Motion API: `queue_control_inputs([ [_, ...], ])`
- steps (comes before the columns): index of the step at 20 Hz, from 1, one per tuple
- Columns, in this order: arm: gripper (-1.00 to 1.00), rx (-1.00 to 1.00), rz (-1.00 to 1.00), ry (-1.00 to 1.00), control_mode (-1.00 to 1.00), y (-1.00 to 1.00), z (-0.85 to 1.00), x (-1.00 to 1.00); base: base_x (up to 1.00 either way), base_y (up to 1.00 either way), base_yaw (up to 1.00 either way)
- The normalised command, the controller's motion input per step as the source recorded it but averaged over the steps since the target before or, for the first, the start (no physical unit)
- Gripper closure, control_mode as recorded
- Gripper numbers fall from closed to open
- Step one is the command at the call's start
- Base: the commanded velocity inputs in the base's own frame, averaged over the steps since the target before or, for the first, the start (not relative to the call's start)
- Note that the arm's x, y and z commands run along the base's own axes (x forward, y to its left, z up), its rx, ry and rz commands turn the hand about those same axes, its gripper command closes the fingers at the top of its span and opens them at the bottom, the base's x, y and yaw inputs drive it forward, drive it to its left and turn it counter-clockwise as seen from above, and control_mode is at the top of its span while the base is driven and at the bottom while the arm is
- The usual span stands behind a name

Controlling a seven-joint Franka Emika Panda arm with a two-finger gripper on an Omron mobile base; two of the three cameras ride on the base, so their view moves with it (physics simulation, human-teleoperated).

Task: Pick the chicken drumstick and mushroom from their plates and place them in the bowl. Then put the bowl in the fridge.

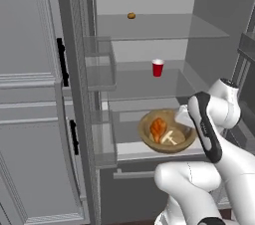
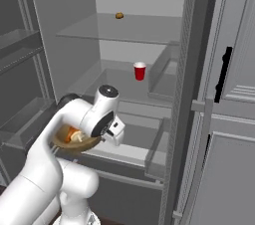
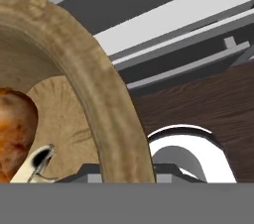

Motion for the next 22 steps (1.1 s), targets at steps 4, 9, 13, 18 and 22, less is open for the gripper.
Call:
queue_control_inputs([
  [4,1.0,0.07,-0.14,-0.12,-1.0,0.14,0.07,0.75,0.0,0.0,0.0],
  [9,1.0,0.06,-0.16,0.0,-1.0,0.18,0.39,0.95,0.0,0.0,0.0],
  [13,1.0,0.1,-0.1,0.0,-1.0,0.0,0.79,0.53,0.0,0.0,0.0],
  [18,1.0,0.11,-0.1,-0.01,-1.0,0.0,0.33,0.45,0.0,0.0,0.0],
  [22,1.0,0.08,-0.18,-0.01,-1.0,0.1,-0.05,0.76,0.0,0.0,0.0],
])
